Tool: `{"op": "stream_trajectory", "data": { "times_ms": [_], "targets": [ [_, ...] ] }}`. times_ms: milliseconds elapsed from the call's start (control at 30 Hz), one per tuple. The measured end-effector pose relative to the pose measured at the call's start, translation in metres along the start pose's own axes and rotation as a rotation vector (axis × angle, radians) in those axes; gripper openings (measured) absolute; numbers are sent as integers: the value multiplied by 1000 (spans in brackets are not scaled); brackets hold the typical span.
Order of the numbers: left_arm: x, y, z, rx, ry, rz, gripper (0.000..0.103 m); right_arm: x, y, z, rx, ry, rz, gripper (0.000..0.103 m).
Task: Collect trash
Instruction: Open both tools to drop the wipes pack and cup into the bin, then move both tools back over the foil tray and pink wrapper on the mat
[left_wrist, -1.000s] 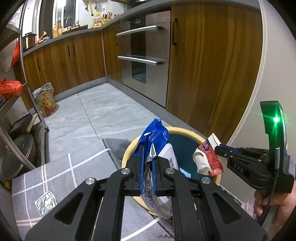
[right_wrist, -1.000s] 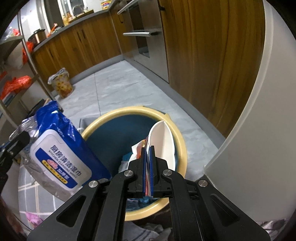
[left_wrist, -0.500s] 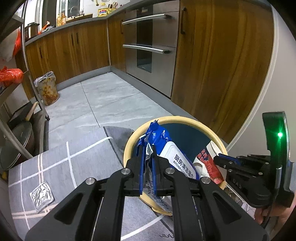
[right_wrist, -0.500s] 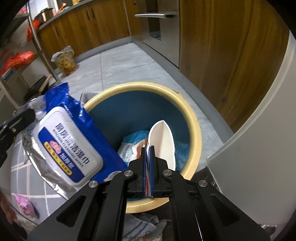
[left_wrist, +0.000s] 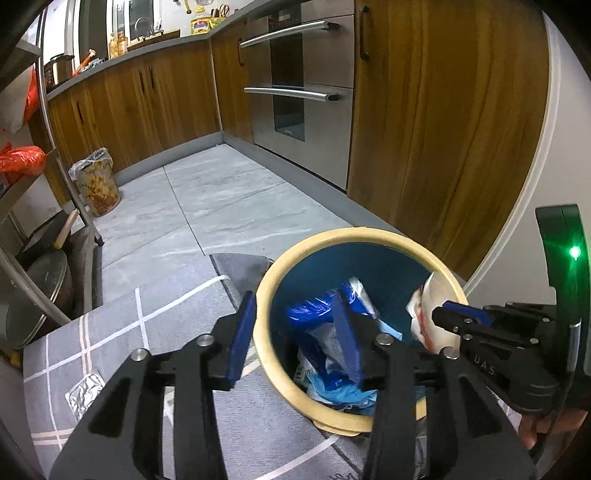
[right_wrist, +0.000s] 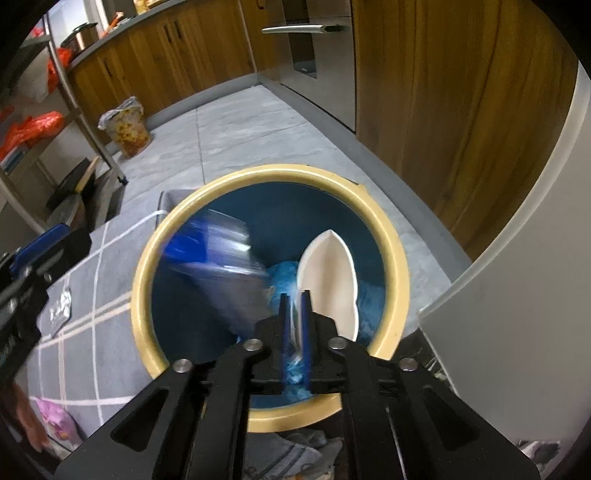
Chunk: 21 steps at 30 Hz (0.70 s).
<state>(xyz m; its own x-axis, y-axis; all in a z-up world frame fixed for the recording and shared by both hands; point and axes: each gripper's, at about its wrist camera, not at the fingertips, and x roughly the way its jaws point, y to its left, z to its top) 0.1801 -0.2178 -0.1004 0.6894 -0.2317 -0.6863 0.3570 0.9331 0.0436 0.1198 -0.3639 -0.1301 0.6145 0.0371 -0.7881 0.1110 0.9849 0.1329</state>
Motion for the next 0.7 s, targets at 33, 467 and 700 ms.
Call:
{"op": "stream_trajectory", "data": {
  "times_ms": [33,467,700],
  "targets": [
    [0,1,-1,0,4,3,45,-1,2,0,-1,-5,3,28],
    [-28,34,-12,-83,-5,46,79,-17,13,-2,0,-48,-20,80],
    [-54,49,-21,-88,-33,98,92,-27,28,-5,-11,-66,-5,91]
  ]
}}
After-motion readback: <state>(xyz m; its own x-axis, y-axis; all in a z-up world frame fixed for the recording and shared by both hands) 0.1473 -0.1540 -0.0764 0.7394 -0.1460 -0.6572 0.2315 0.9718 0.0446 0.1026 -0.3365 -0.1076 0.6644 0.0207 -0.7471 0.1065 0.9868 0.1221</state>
